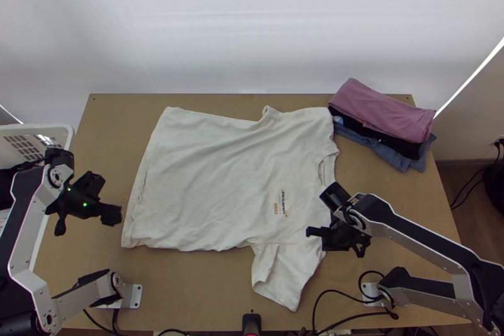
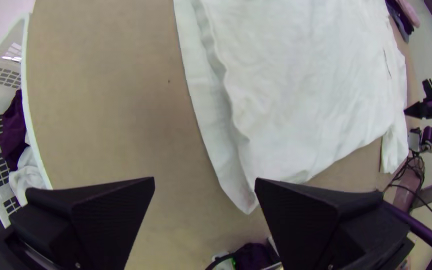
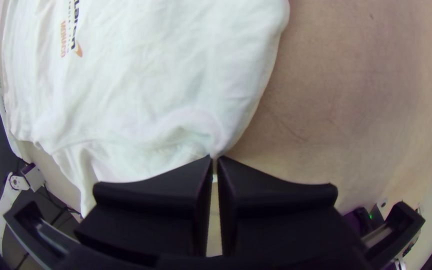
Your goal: Fold the t-shirt
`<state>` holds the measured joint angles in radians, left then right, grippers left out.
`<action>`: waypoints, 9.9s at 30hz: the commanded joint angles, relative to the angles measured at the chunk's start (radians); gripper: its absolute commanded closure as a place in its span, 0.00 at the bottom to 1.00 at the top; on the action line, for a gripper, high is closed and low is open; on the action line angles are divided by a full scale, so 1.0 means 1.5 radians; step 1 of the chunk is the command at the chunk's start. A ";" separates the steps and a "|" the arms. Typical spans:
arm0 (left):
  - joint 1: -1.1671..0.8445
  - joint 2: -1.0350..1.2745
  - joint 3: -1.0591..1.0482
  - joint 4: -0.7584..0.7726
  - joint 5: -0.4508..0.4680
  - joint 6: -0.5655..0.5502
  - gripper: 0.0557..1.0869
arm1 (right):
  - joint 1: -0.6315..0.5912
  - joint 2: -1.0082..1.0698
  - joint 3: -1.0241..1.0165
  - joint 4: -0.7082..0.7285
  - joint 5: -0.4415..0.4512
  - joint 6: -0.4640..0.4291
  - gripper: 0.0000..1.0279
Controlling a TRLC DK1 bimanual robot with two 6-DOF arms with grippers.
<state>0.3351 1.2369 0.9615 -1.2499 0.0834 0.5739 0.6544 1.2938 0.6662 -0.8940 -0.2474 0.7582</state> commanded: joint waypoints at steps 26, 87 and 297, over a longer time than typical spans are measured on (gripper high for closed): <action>-0.150 -0.003 -0.177 0.062 -0.048 0.065 0.31 | 0.014 -0.030 -0.025 0.034 0.031 -0.015 0.97; -0.105 0.207 0.878 0.282 0.195 -0.533 0.96 | -0.251 0.172 1.027 0.127 0.223 -0.324 0.97; -0.149 0.005 -0.194 -0.047 -0.009 -0.058 0.05 | -0.097 -0.059 -0.041 -0.074 -0.061 -0.149 0.97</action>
<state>0.1200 1.1904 0.6880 -1.3350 0.0666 0.5117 0.5102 1.2125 0.6277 -1.0042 -0.3336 0.5449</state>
